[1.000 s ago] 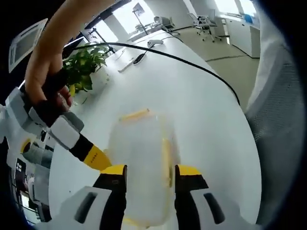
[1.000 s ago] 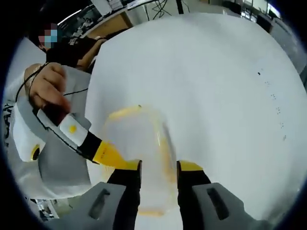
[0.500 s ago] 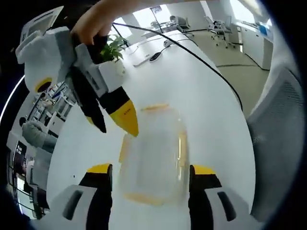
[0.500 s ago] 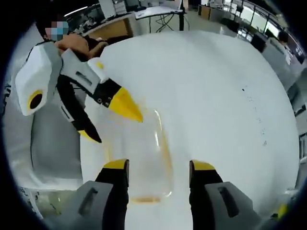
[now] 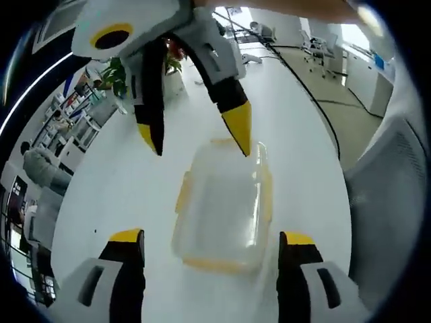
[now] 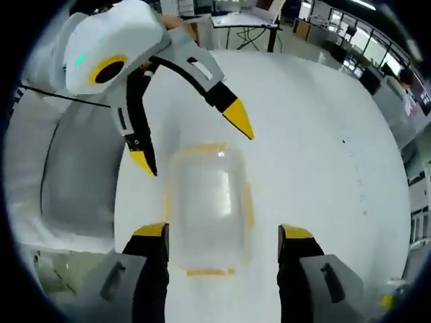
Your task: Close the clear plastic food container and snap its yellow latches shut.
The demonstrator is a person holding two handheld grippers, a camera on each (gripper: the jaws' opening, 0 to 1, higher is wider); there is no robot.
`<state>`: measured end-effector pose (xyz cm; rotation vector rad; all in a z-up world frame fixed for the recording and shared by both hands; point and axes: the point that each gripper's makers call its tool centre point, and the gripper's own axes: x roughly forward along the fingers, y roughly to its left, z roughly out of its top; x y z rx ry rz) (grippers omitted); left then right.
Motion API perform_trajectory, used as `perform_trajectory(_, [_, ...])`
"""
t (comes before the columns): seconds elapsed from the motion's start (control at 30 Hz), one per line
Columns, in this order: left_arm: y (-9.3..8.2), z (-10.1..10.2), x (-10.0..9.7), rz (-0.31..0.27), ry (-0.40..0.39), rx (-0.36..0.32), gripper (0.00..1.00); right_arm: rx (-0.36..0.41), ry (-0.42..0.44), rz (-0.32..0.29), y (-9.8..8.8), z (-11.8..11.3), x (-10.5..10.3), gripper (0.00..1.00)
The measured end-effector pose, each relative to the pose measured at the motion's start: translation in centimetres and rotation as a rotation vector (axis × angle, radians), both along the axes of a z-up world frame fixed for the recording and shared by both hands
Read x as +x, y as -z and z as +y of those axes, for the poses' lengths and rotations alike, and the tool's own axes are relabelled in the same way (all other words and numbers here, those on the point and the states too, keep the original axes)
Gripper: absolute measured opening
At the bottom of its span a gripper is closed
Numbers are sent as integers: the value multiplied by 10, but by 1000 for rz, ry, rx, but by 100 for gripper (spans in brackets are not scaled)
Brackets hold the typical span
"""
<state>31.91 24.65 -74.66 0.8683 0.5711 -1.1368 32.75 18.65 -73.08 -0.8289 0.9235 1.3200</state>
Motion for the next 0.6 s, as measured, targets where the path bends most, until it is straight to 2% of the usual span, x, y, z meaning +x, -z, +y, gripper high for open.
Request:
perform_trajectory(0.13, [6,0,-9,92,8,-13,82,-21,-18,-15,2,-5,-4,71])
perform_trajectory(0.27, [12,2,-6,103,-4,-4,84,-21,-16,-3,8,-9,-8,77])
perform_trajectory(0.4, [17,2,-8,139,-1,11,85,-43,-12,-2,18,-18,-10,78])
perform_trajectory(0.6, [20,-1,-5,155,4,31,85,-75,-9,7,31,-31,-16,80])
